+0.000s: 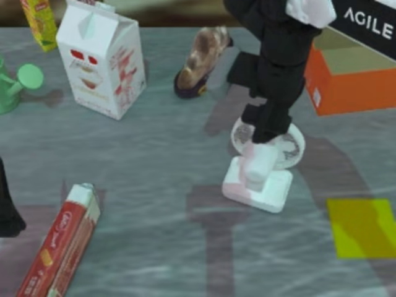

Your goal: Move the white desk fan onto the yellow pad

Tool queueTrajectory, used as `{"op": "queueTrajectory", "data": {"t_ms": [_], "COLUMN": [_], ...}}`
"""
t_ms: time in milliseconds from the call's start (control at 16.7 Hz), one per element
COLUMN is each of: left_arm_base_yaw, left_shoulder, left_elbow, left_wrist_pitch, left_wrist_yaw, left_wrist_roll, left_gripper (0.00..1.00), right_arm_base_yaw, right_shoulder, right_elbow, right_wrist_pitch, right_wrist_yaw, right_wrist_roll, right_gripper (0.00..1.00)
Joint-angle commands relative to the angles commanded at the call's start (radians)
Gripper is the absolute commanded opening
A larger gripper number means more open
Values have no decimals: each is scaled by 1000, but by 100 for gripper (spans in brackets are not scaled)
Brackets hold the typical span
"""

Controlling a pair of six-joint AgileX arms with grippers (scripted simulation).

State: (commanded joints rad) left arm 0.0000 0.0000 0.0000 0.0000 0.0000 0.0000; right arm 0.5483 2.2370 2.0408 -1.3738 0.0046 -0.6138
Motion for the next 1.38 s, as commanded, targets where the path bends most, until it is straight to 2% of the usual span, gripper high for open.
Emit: {"op": "queueTrajectory", "data": {"t_ms": [60,120,660,1140,1380], "left_arm_base_yaw": [0,0,0,0,0], "left_shoulder": [0,0,0,0,0], "left_elbow": [0,0,0,0,0], "left_wrist_pitch": [0,0,0,0,0], "left_wrist_yaw": [0,0,0,0,0], "left_wrist_roll": [0,0,0,0,0], "left_gripper": [100,100,100,100,100], "right_arm_base_yaw": [0,0,-2,5,6], "right_shoulder": [0,0,-6,39,41], "right_elbow": [0,0,4,269,282], "right_wrist_pitch": [0,0,-3,-220,-233], "right_wrist_yaw": [0,0,1,1,1], "right_wrist_roll": [0,0,0,-1,-1], "right_gripper": [2,0,0,0,0]}}
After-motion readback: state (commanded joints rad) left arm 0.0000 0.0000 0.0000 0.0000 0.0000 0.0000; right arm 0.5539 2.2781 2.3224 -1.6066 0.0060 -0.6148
